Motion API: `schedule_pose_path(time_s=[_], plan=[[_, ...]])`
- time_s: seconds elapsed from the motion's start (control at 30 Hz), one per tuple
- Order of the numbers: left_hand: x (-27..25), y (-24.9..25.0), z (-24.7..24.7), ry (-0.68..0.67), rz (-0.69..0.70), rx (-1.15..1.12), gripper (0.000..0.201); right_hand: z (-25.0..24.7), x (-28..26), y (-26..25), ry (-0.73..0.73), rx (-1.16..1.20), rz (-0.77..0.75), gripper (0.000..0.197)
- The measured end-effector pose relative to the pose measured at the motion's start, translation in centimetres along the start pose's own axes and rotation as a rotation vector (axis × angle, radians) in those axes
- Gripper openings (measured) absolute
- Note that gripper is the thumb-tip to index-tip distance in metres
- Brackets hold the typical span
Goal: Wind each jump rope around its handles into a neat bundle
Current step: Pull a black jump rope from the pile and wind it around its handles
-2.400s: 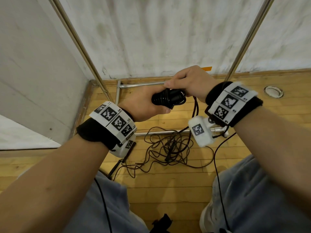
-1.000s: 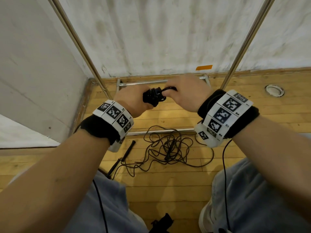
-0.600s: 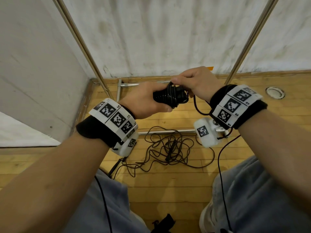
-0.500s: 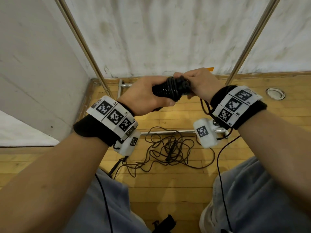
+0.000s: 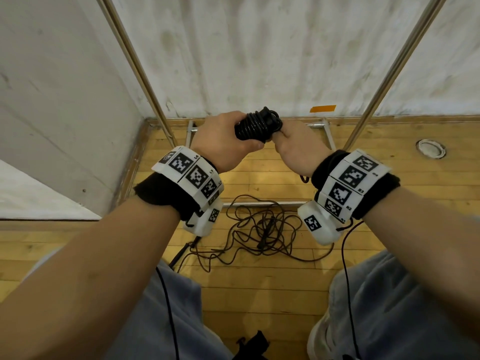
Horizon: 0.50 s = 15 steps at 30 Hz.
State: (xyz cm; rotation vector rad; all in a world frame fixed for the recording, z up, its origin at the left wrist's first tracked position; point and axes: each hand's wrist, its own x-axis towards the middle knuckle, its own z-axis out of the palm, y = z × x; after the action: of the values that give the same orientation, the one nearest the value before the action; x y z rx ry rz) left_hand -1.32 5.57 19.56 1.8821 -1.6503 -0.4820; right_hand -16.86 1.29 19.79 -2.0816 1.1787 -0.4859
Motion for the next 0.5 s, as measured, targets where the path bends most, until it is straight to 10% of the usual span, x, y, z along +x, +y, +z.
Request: schedule_pose_path(time_s=[0.27,0.5], plan=[[-0.19,0.29,0.45,-0.059,-0.113,0.016,0.062,-0.29,-0.73,-0.04,-0.093,-0.077,0.097,0.021],[-0.45,0.88,0.06,-0.228,-0.076,-0.102,0.018,-0.37,-0.73,-0.39,-0.082,0.029,0.034,0.034]])
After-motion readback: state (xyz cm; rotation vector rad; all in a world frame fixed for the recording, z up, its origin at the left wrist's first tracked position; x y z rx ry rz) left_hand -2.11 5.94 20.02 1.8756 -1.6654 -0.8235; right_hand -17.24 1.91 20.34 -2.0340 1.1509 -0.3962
